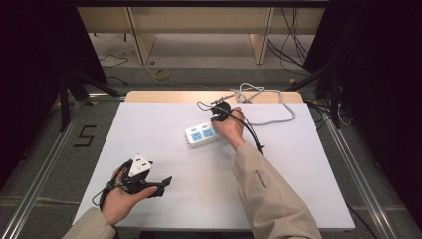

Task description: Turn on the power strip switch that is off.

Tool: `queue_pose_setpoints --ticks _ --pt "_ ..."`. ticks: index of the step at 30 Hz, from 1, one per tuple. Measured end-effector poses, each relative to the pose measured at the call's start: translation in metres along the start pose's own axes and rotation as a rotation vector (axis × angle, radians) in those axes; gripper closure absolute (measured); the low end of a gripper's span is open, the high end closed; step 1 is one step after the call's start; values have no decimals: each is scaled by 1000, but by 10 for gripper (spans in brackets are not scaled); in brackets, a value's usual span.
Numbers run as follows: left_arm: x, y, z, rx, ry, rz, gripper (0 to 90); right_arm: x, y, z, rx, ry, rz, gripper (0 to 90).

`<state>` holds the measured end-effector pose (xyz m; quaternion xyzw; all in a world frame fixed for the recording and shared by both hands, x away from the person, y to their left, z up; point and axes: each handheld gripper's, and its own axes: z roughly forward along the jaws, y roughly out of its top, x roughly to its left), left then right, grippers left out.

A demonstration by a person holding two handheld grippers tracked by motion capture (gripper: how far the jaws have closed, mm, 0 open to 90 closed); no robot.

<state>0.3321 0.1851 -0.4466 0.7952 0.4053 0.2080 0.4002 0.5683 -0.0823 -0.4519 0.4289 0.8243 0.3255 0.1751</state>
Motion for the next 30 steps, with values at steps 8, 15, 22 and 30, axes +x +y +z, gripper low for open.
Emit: queue_pose_setpoints --ticks 8,15,22,30 --pt "-1 0 0 4 1 5 155 -4 -12 -17 -35 22 0 722" --pt "-1 0 1 6 2 3 155 -9 -29 -41 -51 53 -10 650" --pt "0 -1 0 7 5 2 155 -14 -55 -72 -71 79 -32 593" --pt "0 -1 1 10 8 2 155 -22 -87 -110 -93 101 -23 510"
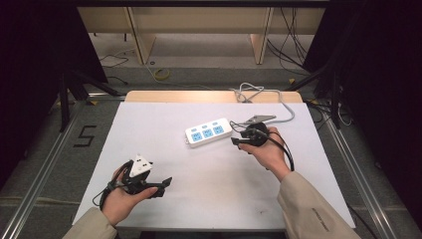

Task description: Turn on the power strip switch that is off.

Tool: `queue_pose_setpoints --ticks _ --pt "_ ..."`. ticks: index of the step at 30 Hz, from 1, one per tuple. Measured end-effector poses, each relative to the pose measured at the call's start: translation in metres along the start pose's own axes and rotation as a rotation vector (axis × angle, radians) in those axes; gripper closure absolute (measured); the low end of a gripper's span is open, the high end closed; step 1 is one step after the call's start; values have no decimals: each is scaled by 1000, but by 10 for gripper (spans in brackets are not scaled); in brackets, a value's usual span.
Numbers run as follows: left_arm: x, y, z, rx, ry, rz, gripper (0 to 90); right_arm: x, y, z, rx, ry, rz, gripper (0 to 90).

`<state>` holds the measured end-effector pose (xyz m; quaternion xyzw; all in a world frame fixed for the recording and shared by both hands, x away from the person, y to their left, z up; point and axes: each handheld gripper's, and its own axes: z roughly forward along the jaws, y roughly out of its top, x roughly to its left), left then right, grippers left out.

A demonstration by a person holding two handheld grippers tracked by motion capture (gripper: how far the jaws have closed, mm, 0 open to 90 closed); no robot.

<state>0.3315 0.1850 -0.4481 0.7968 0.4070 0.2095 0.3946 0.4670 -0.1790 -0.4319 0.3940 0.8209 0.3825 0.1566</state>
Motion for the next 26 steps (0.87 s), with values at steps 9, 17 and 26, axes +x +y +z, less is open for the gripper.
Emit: queue_pose_setpoints --ticks 9,17,26 --pt "1 -1 -1 4 5 -8 155 -3 -39 -48 -44 33 9 449" --pt "2 -2 -1 7 8 -9 155 3 -77 -82 -86 39 8 430" --pt "0 -1 -1 8 8 -6 154 3 -98 -101 -131 31 39 422"
